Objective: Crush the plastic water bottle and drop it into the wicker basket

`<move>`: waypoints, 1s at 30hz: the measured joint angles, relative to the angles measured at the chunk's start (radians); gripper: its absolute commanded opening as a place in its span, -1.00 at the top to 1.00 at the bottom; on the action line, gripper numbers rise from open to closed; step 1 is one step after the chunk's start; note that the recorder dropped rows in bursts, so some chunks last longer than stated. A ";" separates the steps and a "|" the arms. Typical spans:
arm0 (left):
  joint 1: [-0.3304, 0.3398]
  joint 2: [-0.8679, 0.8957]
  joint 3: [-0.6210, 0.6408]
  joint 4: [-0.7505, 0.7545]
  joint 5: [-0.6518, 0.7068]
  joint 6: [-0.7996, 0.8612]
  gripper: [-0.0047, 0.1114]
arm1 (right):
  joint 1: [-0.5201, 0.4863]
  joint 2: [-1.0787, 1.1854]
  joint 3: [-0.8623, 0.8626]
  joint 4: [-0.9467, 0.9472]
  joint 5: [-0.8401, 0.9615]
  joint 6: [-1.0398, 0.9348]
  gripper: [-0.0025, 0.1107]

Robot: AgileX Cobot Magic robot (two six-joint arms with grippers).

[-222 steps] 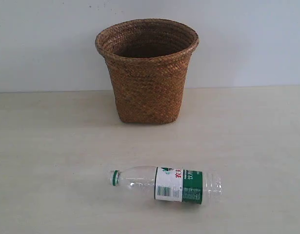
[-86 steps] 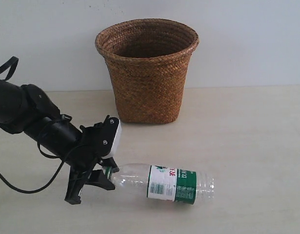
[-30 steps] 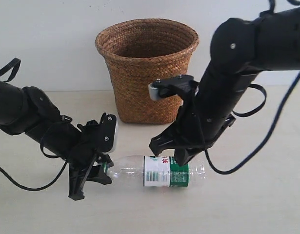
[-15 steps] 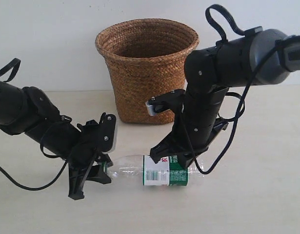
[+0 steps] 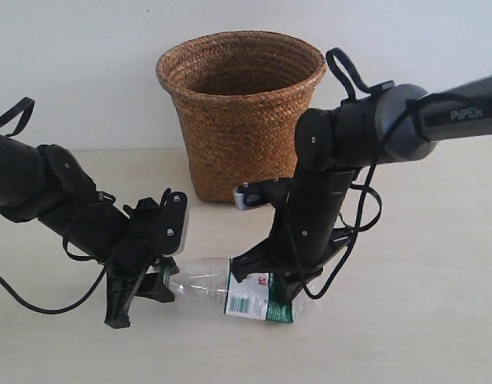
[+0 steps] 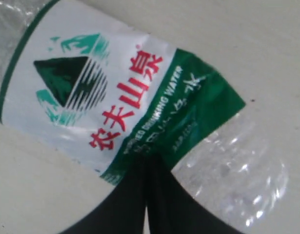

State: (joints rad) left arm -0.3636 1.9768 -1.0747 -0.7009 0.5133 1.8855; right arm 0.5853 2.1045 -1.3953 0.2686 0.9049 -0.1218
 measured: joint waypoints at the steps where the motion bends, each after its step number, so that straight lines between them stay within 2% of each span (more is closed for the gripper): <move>1: 0.002 0.000 0.000 -0.001 0.000 0.002 0.85 | -0.002 0.017 0.000 0.024 0.005 -0.011 0.96; 7: 0.002 -0.004 0.000 0.007 0.004 0.006 0.85 | -0.015 0.048 -0.012 0.109 0.021 -0.045 0.96; 16: 0.004 -0.004 0.000 0.009 0.001 0.007 0.85 | -0.001 -0.028 -0.058 0.069 0.049 -0.052 0.96; 21: -0.002 -0.004 0.000 -0.029 0.013 0.000 0.85 | 0.013 -0.096 -0.119 0.115 0.031 -0.054 0.96; 30: -0.002 -0.004 0.000 -0.030 0.015 0.000 0.85 | 0.013 -0.041 -0.119 0.072 0.020 -0.042 0.96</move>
State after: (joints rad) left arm -0.3654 1.9730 -1.0747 -0.7314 0.5283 1.8853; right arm 0.5979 2.0635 -1.5145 0.3411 0.9249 -0.1640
